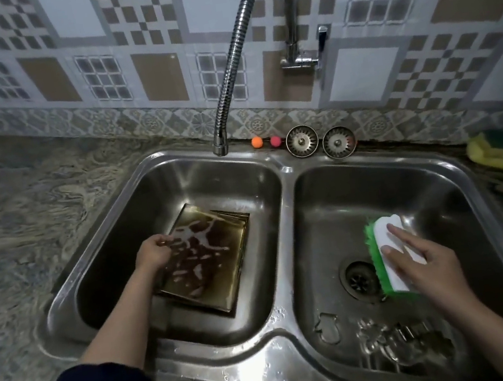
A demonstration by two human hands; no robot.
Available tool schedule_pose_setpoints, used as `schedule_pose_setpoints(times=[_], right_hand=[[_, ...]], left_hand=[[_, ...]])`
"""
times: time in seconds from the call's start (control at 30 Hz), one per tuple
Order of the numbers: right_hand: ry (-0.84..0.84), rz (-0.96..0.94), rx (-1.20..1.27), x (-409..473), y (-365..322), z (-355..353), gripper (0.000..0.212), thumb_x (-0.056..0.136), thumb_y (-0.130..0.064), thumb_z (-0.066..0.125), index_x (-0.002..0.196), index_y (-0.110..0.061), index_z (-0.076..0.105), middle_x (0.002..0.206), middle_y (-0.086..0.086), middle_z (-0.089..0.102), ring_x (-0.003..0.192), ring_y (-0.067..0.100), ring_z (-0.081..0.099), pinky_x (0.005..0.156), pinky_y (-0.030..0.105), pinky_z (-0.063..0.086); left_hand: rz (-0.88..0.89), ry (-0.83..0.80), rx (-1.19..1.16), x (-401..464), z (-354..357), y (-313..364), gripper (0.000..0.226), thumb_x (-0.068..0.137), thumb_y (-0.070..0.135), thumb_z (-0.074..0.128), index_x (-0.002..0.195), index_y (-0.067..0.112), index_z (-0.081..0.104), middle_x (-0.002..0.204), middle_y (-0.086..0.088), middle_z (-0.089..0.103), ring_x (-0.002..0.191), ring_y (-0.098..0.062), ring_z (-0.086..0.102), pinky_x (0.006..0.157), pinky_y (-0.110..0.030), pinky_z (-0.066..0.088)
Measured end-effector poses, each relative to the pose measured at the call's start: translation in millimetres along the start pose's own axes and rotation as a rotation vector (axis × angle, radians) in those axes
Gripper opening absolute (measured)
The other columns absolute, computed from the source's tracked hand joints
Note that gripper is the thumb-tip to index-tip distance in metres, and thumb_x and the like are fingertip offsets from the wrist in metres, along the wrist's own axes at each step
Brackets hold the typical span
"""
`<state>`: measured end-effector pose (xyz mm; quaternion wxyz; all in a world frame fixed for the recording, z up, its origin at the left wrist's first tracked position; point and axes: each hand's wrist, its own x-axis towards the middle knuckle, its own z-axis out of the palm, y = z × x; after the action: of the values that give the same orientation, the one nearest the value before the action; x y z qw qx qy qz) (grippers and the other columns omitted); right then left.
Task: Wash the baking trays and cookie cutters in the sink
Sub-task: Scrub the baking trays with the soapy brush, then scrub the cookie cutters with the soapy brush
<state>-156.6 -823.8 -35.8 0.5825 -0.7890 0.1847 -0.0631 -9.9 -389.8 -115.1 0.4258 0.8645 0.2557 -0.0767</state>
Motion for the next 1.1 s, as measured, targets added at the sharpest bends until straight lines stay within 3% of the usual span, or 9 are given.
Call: schedule_pose_setpoints(times=[0.17,0.33,0.43,0.5,0.57,0.63,0.73,0.9,1.1], right_hand=[[0.08,-0.023,-0.081,2,4,-7,0.071,0.066,-0.013,0.084,0.131,-0.02,0.055,0.133,0.0,0.055,0.111,0.012,0.052,0.088,0.029,0.046],[0.075,-0.067,-0.156,2,14,-14,0.076,0.06,-0.017,0.088,0.129,-0.019,0.058,0.134,-0.002,0.055,0.116,0.006,0.048,0.096,0.026,0.043],[0.066,-0.076,-0.16,1,20,-21,0.075,0.059,-0.02,0.089,0.128,-0.021,0.059,0.132,-0.005,0.056,0.116,0.004,0.05,0.096,0.025,0.044],[0.073,-0.085,-0.163,-1,24,-27,0.075,0.06,-0.02,0.089,0.129,-0.021,0.059,0.132,-0.006,0.056,0.117,0.004,0.05,0.093,0.024,0.044],[0.078,-0.098,-0.152,-4,28,-34,0.075,0.06,-0.02,0.088,0.129,-0.02,0.058,0.132,-0.005,0.055,0.118,0.004,0.05,0.092,0.022,0.044],[0.089,-0.098,-0.127,-6,33,-41,0.076,0.06,-0.021,0.089,0.129,-0.02,0.058,0.134,-0.005,0.055,0.119,0.003,0.049,0.094,0.021,0.043],[0.1,-0.095,-0.096,-12,40,-53,0.078,0.058,-0.029,0.088,0.13,-0.022,0.057,0.135,-0.007,0.054,0.123,0.003,0.049,0.1,0.028,0.046],[0.164,-0.084,-0.066,-25,51,-72,0.078,0.059,-0.031,0.088,0.13,-0.028,0.057,0.134,-0.013,0.054,0.121,0.003,0.052,0.098,0.037,0.05],[0.306,-0.091,-0.145,-24,43,-118,0.077,0.063,-0.027,0.086,0.133,-0.025,0.054,0.134,-0.006,0.055,0.116,0.009,0.053,0.086,0.016,0.045]], left_hand=[[0.121,-0.039,0.152,-23,24,33,0.033,0.09,0.016,0.056,0.122,0.014,0.059,0.122,-0.012,0.06,0.112,-0.029,0.057,0.089,-0.03,0.043],[0.543,-0.084,-0.099,-98,84,96,0.022,0.087,0.004,0.059,0.108,0.008,0.065,0.103,-0.006,0.067,0.094,-0.018,0.062,0.088,-0.026,0.047],[0.63,-0.362,-0.102,-142,130,119,0.025,0.084,0.007,0.065,0.109,0.009,0.063,0.097,-0.003,0.066,0.085,-0.013,0.063,0.081,-0.019,0.049],[0.648,-0.575,0.075,-166,164,125,0.035,0.081,0.011,0.07,0.115,0.009,0.059,0.103,-0.009,0.066,0.092,-0.021,0.064,0.084,-0.028,0.052],[0.677,-0.73,0.442,-181,194,123,0.045,0.079,0.014,0.072,0.12,0.008,0.055,0.114,-0.014,0.063,0.103,-0.026,0.061,0.085,-0.031,0.05],[0.682,-0.805,0.809,-185,216,112,0.056,0.077,0.018,0.073,0.126,0.011,0.048,0.125,-0.014,0.056,0.112,-0.029,0.056,0.086,-0.031,0.046],[0.655,-0.856,1.093,-180,237,93,0.072,0.072,0.025,0.078,0.13,0.014,0.039,0.133,-0.015,0.044,0.118,-0.034,0.051,0.089,-0.036,0.045],[0.784,-0.861,1.285,-181,254,84,0.089,0.06,0.035,0.085,0.131,0.017,0.036,0.133,-0.014,0.041,0.119,-0.036,0.049,0.096,-0.045,0.045],[0.956,-0.84,1.248,-185,264,83,0.068,0.073,0.033,0.075,0.129,0.019,0.039,0.129,-0.014,0.045,0.112,-0.035,0.054,0.09,-0.041,0.046]])
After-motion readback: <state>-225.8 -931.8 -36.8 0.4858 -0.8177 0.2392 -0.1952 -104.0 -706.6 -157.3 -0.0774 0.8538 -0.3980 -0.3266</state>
